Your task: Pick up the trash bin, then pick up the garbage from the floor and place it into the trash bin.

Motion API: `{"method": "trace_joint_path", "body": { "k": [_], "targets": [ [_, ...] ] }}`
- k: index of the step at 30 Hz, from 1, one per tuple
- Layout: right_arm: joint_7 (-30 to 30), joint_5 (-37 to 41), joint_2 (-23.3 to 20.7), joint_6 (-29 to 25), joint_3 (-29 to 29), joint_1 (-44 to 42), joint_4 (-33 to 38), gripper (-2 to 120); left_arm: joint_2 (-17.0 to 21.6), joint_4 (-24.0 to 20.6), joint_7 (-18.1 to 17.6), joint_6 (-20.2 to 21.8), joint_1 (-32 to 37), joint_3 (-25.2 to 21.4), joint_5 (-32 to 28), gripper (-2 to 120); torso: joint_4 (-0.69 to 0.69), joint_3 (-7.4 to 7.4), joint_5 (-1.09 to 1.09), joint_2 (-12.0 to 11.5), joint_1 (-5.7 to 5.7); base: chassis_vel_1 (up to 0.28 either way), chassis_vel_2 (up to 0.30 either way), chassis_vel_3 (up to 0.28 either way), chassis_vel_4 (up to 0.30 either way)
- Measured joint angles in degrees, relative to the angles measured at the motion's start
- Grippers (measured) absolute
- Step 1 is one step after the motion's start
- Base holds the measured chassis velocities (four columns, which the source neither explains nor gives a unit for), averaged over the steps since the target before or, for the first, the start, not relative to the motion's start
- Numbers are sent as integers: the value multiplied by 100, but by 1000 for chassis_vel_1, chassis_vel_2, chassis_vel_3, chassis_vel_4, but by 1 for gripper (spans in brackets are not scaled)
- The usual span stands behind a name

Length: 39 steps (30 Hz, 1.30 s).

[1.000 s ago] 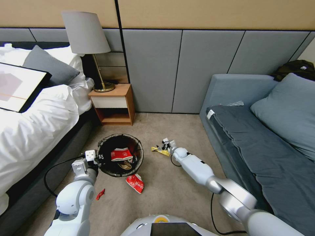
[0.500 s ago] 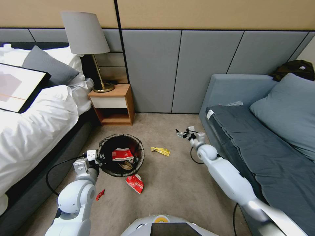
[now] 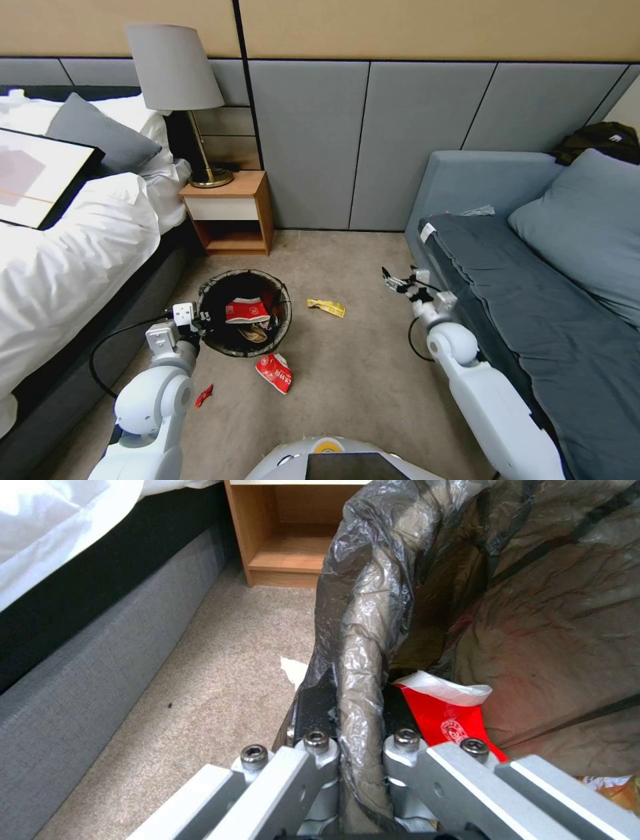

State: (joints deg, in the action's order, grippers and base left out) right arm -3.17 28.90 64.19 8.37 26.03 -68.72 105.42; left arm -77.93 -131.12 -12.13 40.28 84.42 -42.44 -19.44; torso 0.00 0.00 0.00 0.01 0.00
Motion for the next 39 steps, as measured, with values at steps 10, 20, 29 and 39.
{"method": "trace_joint_path", "body": {
  "k": [10, 20, 29, 39],
  "targets": [
    [-9, -106, 297, -26, -55, -117, -41, 100, -5, 19, 5, -9, 30, 10, 22, 0, 0, 0, 0, 0, 0, 0, 0, 0, 0],
    [-119, -57, 245, -41, -106, -126, -141, 100, -22, 31, 10, -7, 15, 29, 94, 0, -1, 1, 0, -1, 0, 0, 0, 0, 0],
    [-120, -58, 201, -40, -156, -106, -211, 100, -27, 33, 32, -3, 33, 20, 126, 0, 0, 0, 0, -1, 0, 0, 0, 0, 0],
    [-111, -72, 174, -28, -202, -75, -266, 100, -37, 64, 32, -5, 24, 30, 143, 0, 0, 1, 0, -1, 0, -41, 51, 51, -42]
  ]
}}
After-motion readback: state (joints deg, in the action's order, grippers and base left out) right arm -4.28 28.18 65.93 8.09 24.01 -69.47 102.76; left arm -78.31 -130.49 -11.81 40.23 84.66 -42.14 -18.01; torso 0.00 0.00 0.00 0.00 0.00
